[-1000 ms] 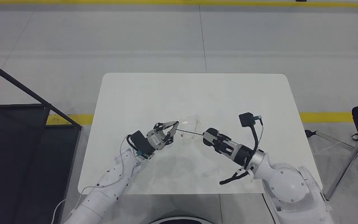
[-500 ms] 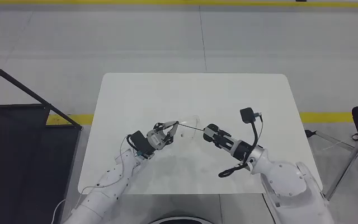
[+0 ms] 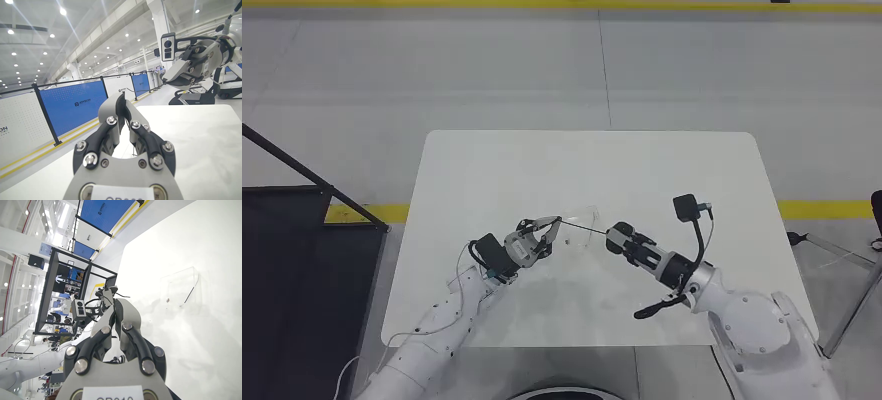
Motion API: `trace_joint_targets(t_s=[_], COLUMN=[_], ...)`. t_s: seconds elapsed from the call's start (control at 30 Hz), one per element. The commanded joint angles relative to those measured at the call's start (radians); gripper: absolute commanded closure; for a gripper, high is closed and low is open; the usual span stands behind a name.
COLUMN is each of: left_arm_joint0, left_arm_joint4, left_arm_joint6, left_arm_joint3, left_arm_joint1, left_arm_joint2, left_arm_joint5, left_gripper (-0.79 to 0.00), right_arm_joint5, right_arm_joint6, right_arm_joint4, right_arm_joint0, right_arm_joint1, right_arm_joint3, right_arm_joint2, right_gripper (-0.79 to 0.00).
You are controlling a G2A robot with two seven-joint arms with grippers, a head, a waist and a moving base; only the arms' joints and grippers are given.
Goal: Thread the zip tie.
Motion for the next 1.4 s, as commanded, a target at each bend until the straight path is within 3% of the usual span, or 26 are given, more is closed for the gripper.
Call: trace_joint_targets(t_s=[0.0,0.53,1.37], left_arm_joint0=[0.0,0.0,0.0], left_arm_joint4=[0.0,0.0,0.0], left_arm_joint6=[0.0,0.0,0.0], left_arm_joint3=[0.0,0.0,0.0], left_arm_joint1=[0.0,0.0,0.0], left_arm_joint2=[0.0,0.0,0.0], left_arm_joint5=[0.0,0.0,0.0], left_gripper=[0.0,0.0,0.0], right_arm_joint5=[0.001,-0.021,0.087], right_arm_joint6=[0.0,-0.001,0.01], right_arm_joint4=[0.0,0.026,0.049], right_arm_joint0=[0.001,-0.023,0.047], right_arm_joint1=[0.0,0.002,-0.002], right_arm_joint3=[0.0,0.0,0.03], right_arm_joint2=[0.0,0.014,-0.023], right_gripper=[0.0,0.0,0.0])
